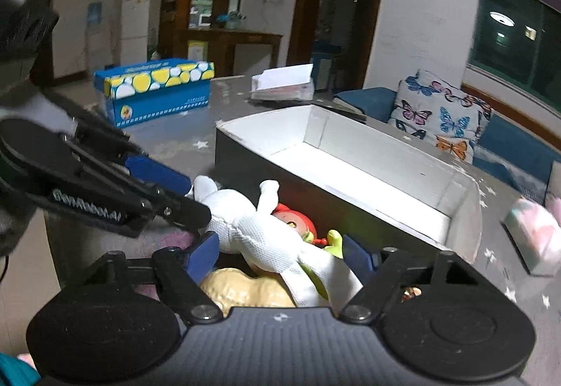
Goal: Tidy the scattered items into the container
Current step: 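Close the left tool on the white plush rabbit while the right tool approaches it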
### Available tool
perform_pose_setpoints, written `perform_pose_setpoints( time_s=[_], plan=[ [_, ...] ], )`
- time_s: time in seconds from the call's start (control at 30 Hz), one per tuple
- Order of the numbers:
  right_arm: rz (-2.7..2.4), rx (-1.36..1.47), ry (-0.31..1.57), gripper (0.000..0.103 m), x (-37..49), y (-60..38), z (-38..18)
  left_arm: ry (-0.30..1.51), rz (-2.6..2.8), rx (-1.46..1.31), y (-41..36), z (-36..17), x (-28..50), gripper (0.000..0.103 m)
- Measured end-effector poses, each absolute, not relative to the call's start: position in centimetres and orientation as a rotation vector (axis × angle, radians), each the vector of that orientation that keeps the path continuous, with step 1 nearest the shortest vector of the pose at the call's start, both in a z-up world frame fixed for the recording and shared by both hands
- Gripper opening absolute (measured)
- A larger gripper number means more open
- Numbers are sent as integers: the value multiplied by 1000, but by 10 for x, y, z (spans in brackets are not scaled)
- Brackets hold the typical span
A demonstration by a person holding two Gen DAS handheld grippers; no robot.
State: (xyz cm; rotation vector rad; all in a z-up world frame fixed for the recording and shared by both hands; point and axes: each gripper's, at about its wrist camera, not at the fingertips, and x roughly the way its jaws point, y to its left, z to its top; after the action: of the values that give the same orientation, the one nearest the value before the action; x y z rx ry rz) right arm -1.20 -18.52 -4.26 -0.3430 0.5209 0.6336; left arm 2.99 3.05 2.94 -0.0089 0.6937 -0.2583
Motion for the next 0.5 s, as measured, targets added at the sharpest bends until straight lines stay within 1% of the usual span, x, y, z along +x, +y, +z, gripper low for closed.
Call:
perform_pose_setpoints(
  time_s=[0.13, 0.23, 0.5],
  plan=[
    [652, -377, 524, 69, -10, -179, -46, 707, -296, -32, 34, 28, 34, 38],
    [662, -409, 515, 68, -11, -173, -48, 724, -314, -47, 36, 26, 38, 39],
    [660, -492, 500, 54, -12, -164, -50, 742, -328, -93, 45, 22, 43, 38]
  ],
)
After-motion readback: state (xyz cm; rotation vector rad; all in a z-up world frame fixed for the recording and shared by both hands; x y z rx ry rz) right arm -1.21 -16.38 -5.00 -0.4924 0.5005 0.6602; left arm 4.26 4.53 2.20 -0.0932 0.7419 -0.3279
